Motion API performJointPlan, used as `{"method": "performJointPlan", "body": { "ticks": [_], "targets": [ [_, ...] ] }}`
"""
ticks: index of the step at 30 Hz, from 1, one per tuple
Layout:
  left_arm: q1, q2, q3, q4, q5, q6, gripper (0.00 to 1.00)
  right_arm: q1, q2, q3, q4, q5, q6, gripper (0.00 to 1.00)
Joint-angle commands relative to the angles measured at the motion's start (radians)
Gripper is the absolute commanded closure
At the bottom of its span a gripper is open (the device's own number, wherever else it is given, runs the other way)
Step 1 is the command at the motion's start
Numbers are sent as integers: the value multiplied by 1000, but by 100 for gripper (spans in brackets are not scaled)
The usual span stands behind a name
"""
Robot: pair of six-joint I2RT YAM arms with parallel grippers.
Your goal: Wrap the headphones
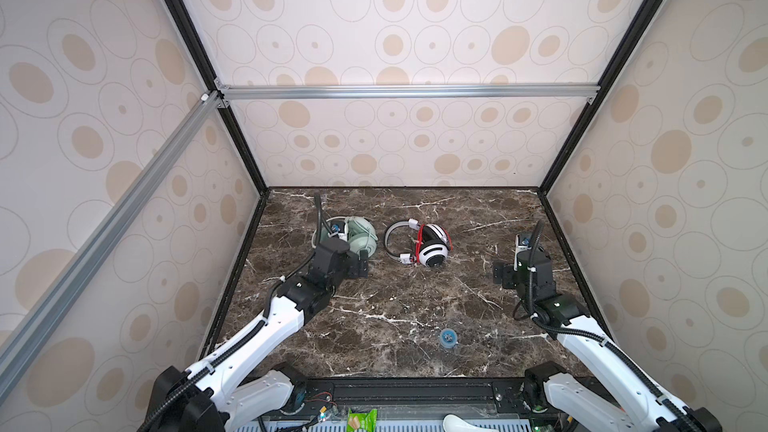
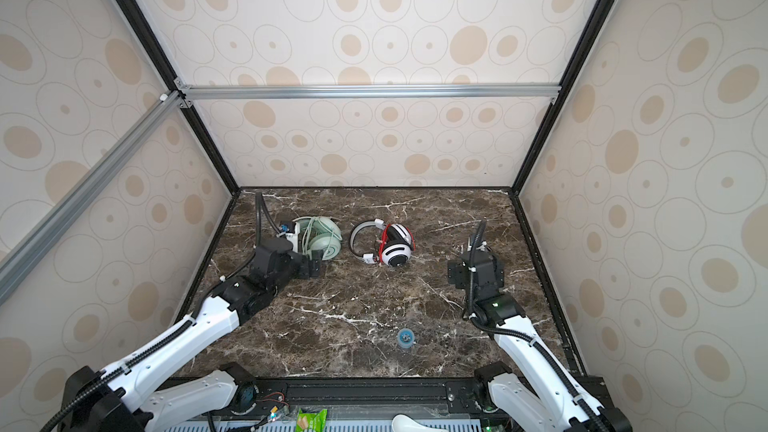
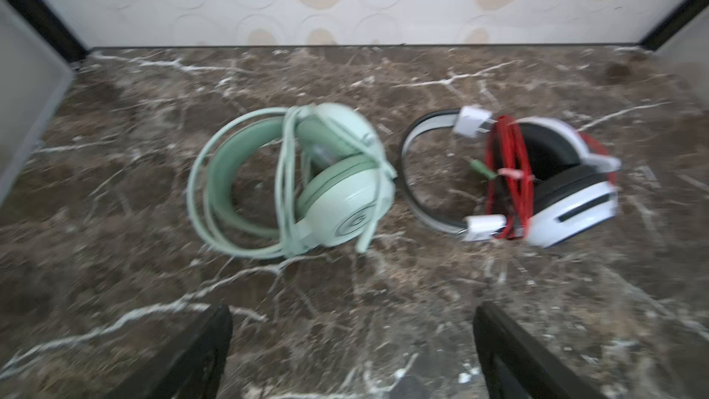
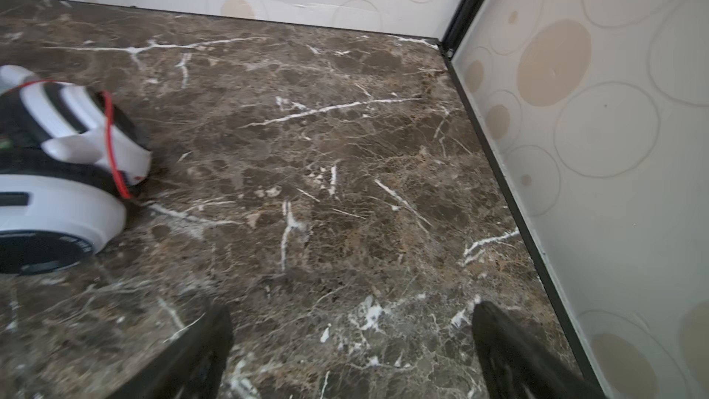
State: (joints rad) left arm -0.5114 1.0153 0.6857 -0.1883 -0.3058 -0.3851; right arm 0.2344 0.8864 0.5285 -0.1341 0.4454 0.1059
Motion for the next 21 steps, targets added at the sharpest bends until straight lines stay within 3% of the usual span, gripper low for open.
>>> {"method": "performJointPlan", "body": {
  "ticks": [1, 5, 9, 12, 16, 21],
  "targets": [
    [75, -46, -88, 149, -217, 43, 2, -78, 42, -92, 277, -46, 5, 0],
    [189, 0, -188, 359, -281, 90, 2, -165, 208, -114, 425, -187, 14, 0],
    [284, 125, -199, 460, -316, 133, 2, -201, 379, -67, 460, -300, -20, 0],
    [308, 172, -269, 691, -346, 223, 2, -220, 430, -73, 547, -312, -32, 0],
    [338, 212, -446, 1152, -235, 344, 2, -240, 476, -63, 633, -360, -58, 0],
    [346, 396, -495, 1469, -229, 385, 2, -258, 554, -59, 761, -394, -32, 0]
  ]
}}
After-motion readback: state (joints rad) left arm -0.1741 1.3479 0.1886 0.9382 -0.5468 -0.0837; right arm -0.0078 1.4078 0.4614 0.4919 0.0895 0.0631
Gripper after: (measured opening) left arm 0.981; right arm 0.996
